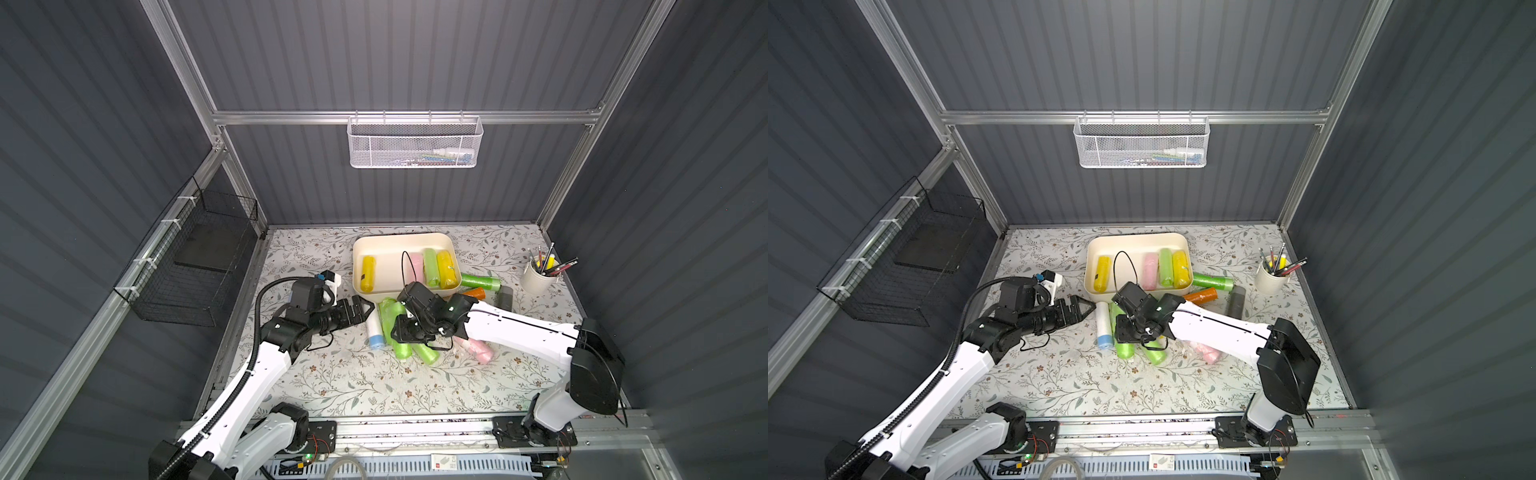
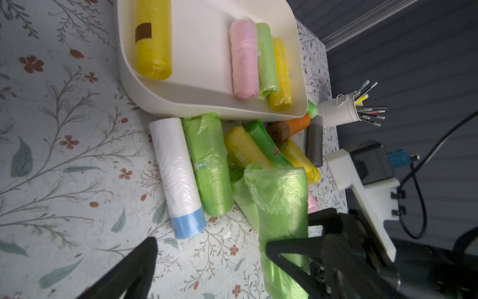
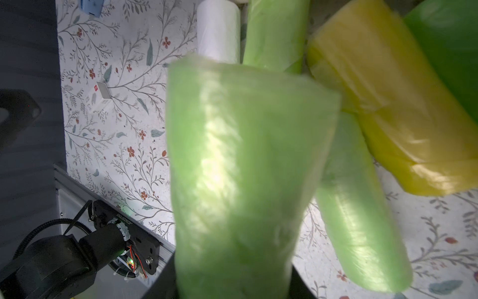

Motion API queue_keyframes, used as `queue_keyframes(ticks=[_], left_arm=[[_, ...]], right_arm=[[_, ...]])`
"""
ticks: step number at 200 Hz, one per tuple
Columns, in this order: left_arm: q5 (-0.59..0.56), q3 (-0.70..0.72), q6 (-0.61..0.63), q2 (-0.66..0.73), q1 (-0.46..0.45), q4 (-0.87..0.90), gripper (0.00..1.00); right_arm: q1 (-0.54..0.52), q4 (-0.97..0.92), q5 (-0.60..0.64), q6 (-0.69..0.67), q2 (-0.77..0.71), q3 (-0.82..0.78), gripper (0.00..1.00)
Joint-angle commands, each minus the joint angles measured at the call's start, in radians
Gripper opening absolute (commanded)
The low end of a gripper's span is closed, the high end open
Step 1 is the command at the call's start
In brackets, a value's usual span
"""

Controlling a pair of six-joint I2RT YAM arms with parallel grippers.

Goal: Put the roll of trash bags into the storage box
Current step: Place the roll of trash bags in the storage box.

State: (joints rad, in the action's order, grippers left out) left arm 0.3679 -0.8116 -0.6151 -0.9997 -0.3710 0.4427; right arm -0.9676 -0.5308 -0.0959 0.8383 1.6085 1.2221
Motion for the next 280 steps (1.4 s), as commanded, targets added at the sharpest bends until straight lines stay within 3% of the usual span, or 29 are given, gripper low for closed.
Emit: queue_keyframes(ticks=[1, 160, 219, 280], left_arm=[[0.028, -0.056, -0.006, -0.042, 0.006, -0.032, 1.0], [0.057, -0.171, -0.046, -0.201, 0.001, -0.143, 1.0], [0.056, -0.269, -0.001, -0.305, -0.024, -0.155, 1.0], [0.083, -0.294, -0.021, -0.4, -0.046, -0.286, 1.0]], right_arm=[[0.019, 0.042, 0.024, -0.021, -0.037, 0.016, 0.37], [0.189, 0.202, 0.007, -0.148, -0.143, -0.011, 0.37], [0.242, 0.248, -0.02, -0.159, -0.151, -0.024, 0.37], [0.294, 0.228, -0.039, -0.184, -0.139, 0.01, 0.37]])
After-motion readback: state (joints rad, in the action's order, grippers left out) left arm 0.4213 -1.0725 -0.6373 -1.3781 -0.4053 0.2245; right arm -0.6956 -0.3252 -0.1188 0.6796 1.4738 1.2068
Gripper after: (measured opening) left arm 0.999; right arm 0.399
